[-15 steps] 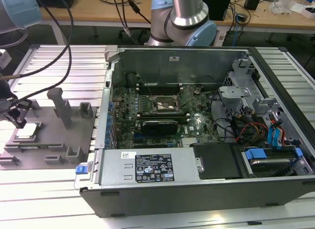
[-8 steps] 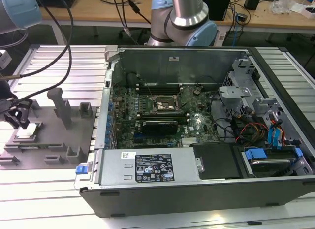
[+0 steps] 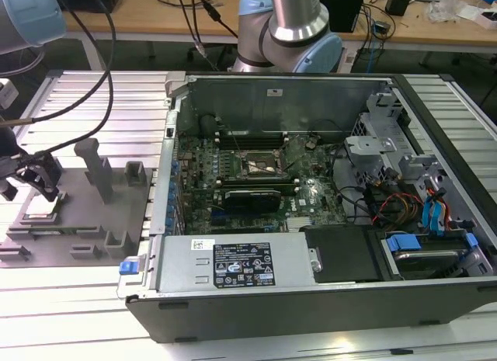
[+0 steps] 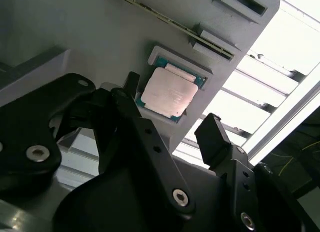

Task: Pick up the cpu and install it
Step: 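Pick up the cpu and move it towards the insertion slot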

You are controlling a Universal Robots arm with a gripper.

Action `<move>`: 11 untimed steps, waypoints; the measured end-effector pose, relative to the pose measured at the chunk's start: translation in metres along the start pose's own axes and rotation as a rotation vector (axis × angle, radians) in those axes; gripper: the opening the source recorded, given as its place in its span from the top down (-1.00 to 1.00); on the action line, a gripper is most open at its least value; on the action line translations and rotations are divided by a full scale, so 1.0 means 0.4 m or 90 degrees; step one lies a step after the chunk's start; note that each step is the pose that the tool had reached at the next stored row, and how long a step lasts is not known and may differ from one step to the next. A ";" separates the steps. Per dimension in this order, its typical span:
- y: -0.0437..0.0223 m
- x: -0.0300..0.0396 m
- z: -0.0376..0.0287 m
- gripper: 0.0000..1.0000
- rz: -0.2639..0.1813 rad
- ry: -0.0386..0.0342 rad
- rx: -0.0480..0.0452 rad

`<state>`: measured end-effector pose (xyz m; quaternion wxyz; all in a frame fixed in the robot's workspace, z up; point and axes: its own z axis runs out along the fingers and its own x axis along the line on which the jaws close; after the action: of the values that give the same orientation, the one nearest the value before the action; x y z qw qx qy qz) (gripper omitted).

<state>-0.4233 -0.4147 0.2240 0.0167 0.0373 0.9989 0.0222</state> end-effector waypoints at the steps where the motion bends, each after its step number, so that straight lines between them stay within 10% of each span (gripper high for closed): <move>1: 0.000 0.000 0.000 -0.44 0.000 0.0000 0.0000; 11: 0.002 0.002 0.053 -0.44 -0.008 0.0003 -0.0002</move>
<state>-0.4233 -0.4129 0.2027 0.0166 0.0313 0.9991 0.0223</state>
